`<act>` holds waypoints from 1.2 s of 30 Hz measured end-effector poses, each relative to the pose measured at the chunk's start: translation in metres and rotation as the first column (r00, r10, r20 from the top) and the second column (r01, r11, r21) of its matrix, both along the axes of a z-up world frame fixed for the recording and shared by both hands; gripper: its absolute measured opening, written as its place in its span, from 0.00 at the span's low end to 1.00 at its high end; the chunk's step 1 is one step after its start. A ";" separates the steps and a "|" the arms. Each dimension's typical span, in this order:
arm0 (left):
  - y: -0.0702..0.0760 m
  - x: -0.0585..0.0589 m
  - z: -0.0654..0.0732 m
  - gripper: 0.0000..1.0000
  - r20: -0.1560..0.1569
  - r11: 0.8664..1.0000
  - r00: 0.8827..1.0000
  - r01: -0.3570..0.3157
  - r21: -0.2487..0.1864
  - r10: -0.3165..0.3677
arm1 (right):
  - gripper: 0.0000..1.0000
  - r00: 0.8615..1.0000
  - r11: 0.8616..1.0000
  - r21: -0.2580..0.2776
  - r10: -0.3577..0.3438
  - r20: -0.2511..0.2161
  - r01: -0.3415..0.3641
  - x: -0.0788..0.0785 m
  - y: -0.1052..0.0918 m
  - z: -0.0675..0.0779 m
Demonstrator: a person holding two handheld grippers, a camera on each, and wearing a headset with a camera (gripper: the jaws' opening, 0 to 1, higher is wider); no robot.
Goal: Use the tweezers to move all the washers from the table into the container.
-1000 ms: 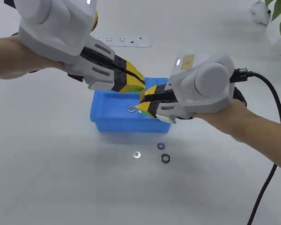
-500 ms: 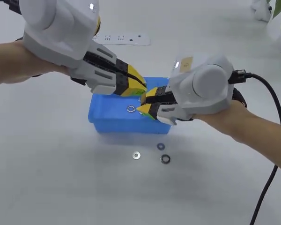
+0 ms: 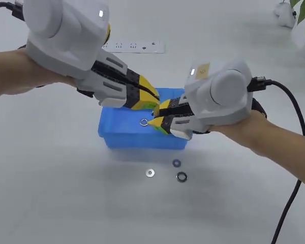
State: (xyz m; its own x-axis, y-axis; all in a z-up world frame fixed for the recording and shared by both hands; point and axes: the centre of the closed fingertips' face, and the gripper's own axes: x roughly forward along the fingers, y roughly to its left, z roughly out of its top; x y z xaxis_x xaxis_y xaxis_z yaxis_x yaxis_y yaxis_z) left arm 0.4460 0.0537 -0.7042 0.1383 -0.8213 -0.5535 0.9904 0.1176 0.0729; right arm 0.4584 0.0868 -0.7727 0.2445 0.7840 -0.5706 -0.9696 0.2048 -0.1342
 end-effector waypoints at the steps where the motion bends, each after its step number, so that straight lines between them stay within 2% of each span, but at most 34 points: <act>1: 0.000 0.000 0.001 0.06 0.000 1.000 1.000 0.000 0.000 0.000 | 0.12 1.000 1.000 0.001 -0.001 0.002 0.001 0.000 0.000 0.001; 7: 0.000 0.000 0.006 0.06 0.021 1.000 1.000 0.001 0.001 -0.001 | 0.12 1.000 1.000 0.002 0.000 0.023 0.000 0.003 0.000 0.006; 13: 0.002 -0.004 0.013 0.05 0.029 1.000 1.000 -0.001 -0.003 0.001 | 0.11 1.000 1.000 0.011 0.003 0.023 -0.004 -0.003 0.001 0.014; 19: 0.001 -0.013 0.029 0.06 0.035 0.999 0.999 -0.018 -0.031 0.019 | 0.09 0.999 1.000 0.029 0.007 0.033 -0.008 -0.011 0.000 0.029; 20: -0.001 -0.018 0.032 0.06 0.038 0.999 0.999 -0.017 -0.030 0.018 | 0.09 0.999 1.000 0.023 0.007 0.040 -0.008 -0.012 0.000 0.030; 23: 0.001 -0.018 0.029 0.07 0.049 1.000 0.999 -0.010 -0.006 0.010 | 0.08 0.998 1.000 0.010 0.018 0.058 -0.019 -0.018 0.001 0.036; 26: 0.002 -0.024 0.032 0.10 0.053 1.000 0.999 -0.010 0.012 0.010 | 0.08 0.997 1.000 0.006 0.025 0.076 -0.025 -0.022 0.004 0.046; 28: 0.002 -0.025 0.039 0.09 0.061 1.000 0.998 -0.021 -0.001 0.021 | 0.08 0.996 1.000 0.008 0.028 0.083 -0.029 -0.025 0.006 0.050; 29: 0.001 -0.026 0.046 0.08 0.055 0.999 0.998 -0.031 -0.027 0.033 | 0.08 0.996 1.000 0.004 0.029 0.087 -0.030 -0.027 0.007 0.053; 31: 0.000 -0.029 0.054 0.08 0.055 0.998 0.998 -0.040 -0.045 0.042 | 0.08 0.995 0.999 0.002 0.033 0.092 -0.034 -0.030 0.007 0.055; 34: 0.002 -0.035 0.052 0.07 0.065 0.999 0.997 -0.034 -0.015 0.035 | 0.08 0.994 0.999 0.003 0.038 0.100 -0.038 -0.034 0.008 0.061; 36: 0.003 -0.042 0.052 0.08 0.057 0.999 0.998 -0.032 -0.013 0.033 | 0.08 0.994 0.999 0.005 0.047 0.103 -0.048 -0.038 0.010 0.064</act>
